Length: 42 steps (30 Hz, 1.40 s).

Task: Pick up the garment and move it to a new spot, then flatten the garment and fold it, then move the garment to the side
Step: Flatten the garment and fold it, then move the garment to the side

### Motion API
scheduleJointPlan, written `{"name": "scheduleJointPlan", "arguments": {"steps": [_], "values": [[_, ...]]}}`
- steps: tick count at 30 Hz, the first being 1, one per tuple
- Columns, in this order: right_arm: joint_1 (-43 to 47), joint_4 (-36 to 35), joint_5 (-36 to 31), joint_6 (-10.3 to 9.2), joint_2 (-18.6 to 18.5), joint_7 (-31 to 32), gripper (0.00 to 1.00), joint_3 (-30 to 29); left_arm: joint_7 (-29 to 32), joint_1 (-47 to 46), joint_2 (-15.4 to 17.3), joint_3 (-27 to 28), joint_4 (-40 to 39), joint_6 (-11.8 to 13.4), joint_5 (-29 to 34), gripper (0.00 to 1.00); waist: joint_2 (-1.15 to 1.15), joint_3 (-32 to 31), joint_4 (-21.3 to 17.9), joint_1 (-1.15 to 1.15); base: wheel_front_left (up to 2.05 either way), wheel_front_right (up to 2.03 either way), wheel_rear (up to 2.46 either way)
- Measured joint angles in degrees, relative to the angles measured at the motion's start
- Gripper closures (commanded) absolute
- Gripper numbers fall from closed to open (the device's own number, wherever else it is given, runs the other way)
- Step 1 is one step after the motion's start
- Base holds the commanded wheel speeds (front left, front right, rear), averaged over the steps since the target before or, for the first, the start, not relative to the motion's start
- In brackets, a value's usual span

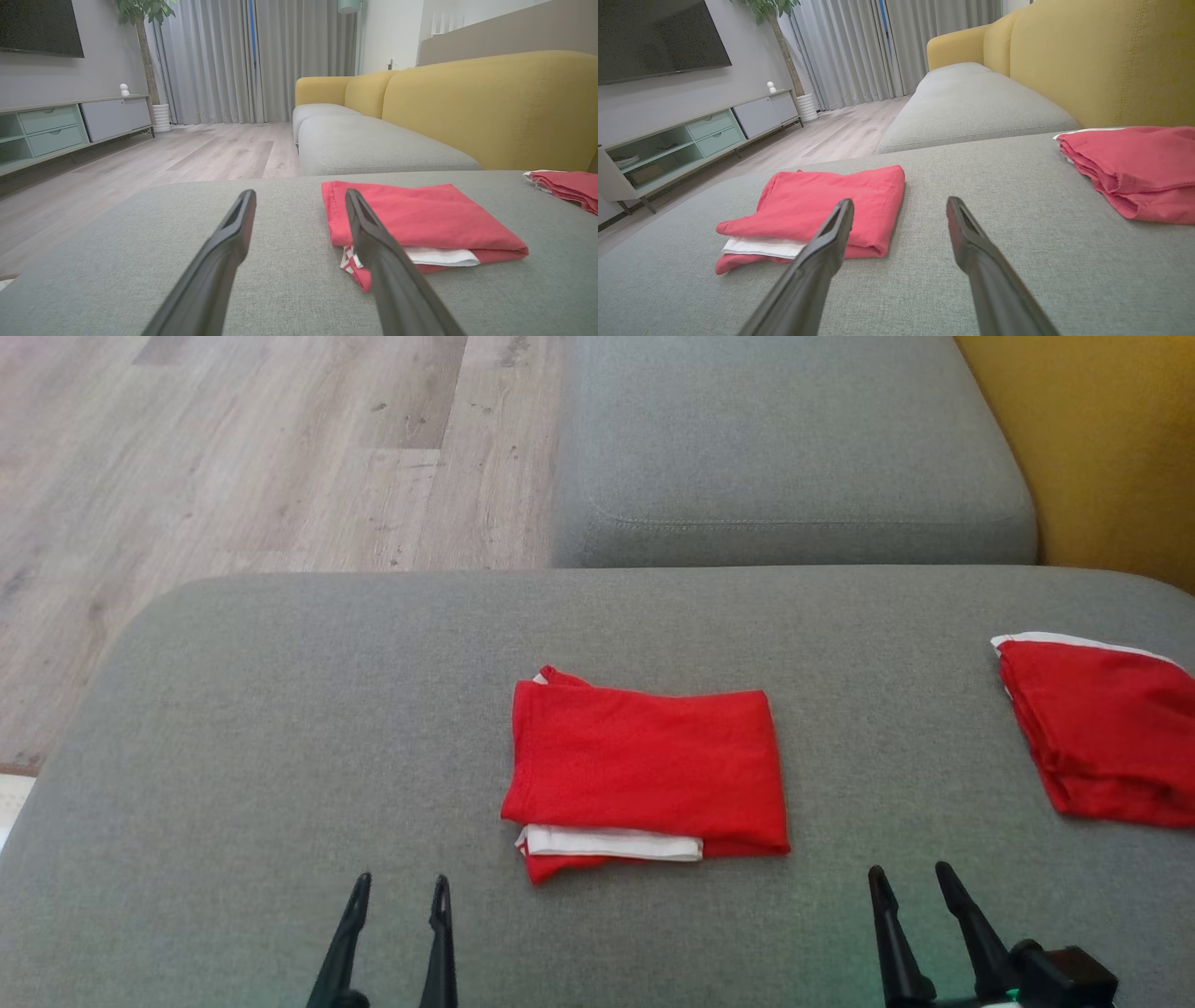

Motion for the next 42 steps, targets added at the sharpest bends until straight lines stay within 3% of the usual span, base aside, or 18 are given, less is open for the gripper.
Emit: {"name": "scheduleJointPlan", "arguments": {"steps": [34,39,42], "values": [[-0.3,2.0,0.5,0.00,0.0,0.0,0.00,1.4,0.0,0.1,-2.8,3.1,1.7,-3.5,3.0,0.00,0.00,3.2,2.2,0.01,0.00,0.00,0.00],[-5.6,5.3,5.4,0.00,-0.6,0.8,0.00,3.6,0.0,-0.3,-3.2,3.0,2.1,-3.8,3.0,0.00,0.00,6.1,3.3,0.01,0.00,0.00,0.00],[-13.0,6.7,11.4,0.00,-2.3,5.5,0.00,4.3,0.0,-2.0,-3.6,2.9,2.8,-4.0,2.9,0.00,0.00,9.1,4.4,0.01,0.00,0.00,0.00]]}}
